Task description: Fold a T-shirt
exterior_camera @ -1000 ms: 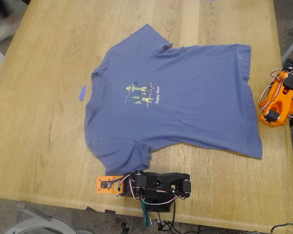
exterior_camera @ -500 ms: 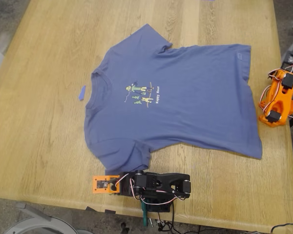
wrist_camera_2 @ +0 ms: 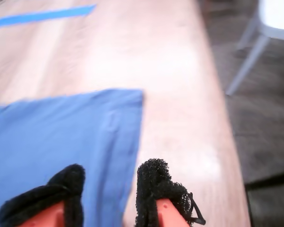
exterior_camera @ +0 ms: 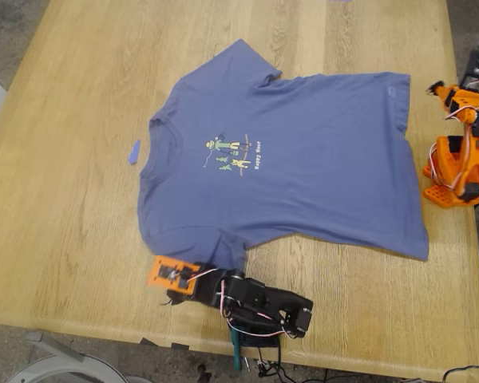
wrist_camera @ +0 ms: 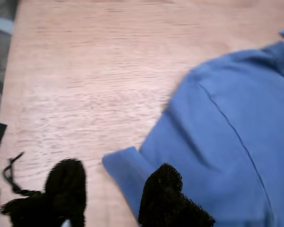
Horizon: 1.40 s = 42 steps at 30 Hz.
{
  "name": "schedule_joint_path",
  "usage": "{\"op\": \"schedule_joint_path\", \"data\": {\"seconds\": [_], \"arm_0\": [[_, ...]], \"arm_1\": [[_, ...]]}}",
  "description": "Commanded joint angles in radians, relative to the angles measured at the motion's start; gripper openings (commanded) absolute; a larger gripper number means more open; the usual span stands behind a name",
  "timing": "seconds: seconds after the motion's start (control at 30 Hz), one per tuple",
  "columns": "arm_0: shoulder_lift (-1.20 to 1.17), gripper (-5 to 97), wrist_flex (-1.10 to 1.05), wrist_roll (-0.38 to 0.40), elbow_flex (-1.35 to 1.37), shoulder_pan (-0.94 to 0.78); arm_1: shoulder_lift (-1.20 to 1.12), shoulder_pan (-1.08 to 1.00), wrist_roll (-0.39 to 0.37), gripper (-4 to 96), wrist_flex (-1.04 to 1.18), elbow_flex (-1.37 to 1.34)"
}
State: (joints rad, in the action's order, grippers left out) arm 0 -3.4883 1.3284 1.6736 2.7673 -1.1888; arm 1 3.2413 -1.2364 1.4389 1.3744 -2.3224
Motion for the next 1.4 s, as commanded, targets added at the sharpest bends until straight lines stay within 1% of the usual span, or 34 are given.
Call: {"op": "schedule_joint_path", "data": {"seconds": [0.0, 0.03, 0.1, 0.13, 0.23, 0.27, 0.4, 0.53, 0.6, 0.7, 0.77, 0.87, 0.97, 1.17, 1.37], "arm_0": [[0.048, 27, 0.114, 0.015, -0.255, 0.072], [0.098, 28, 0.114, 0.017, -0.301, 0.091], [0.209, 34, 0.117, 0.012, -0.399, 0.117], [0.268, 38, 0.129, 0.012, -0.453, 0.123], [0.420, 56, 0.133, 0.035, -0.561, 0.170], [0.463, 58, 0.132, 0.028, -0.591, 0.176], [0.586, 60, 0.078, -0.020, -0.667, 0.196], [0.672, 60, -0.028, -0.069, -0.672, 0.227], [0.719, 60, -0.133, -0.101, -0.657, 0.241], [0.831, 60, -0.267, -0.112, -0.658, 0.279], [0.905, 57, -0.356, -0.126, -0.660, 0.313], [1.026, 57, -0.428, -0.107, -0.681, 0.374], [1.158, 57, -0.515, -0.069, -0.699, 0.439], [1.425, 57, -0.595, -0.055, -0.842, 0.548], [1.621, 60, -0.673, -0.064, -0.954, 0.577]], "arm_1": [[-0.081, 0.173, 0.025, 25.7, 0.129, 0.198], [-0.107, 0.245, 0.034, 26.5, 0.161, 0.241], [-0.160, 0.368, 0.041, 28.7, 0.193, 0.307], [-0.186, 0.428, 0.044, 29.3, 0.201, 0.333], [-0.244, 0.598, 0.049, 33.3, 0.186, 0.360], [-0.259, 0.652, 0.051, 34.4, 0.178, 0.360], [-0.330, 0.818, 0.035, 36.0, 0.103, 0.337], [-0.428, 0.888, 0.020, 36.3, -0.081, 0.276], [-0.480, 0.925, 0.020, 36.6, -0.196, 0.229], [-0.545, 0.980, 0.009, 36.2, -0.350, 0.156], [-0.592, 1.022, 0.011, 35.6, -0.408, 0.133], [-0.683, 1.094, 0.005, 34.3, -0.459, 0.140], [-0.795, 1.144, 0.002, 34.2, -0.515, 0.195], [-1.040, 1.224, 0.003, 34.3, -0.591, 0.370], [-1.236, 1.276, -0.006, 33.4, -0.604, 0.532]]}}
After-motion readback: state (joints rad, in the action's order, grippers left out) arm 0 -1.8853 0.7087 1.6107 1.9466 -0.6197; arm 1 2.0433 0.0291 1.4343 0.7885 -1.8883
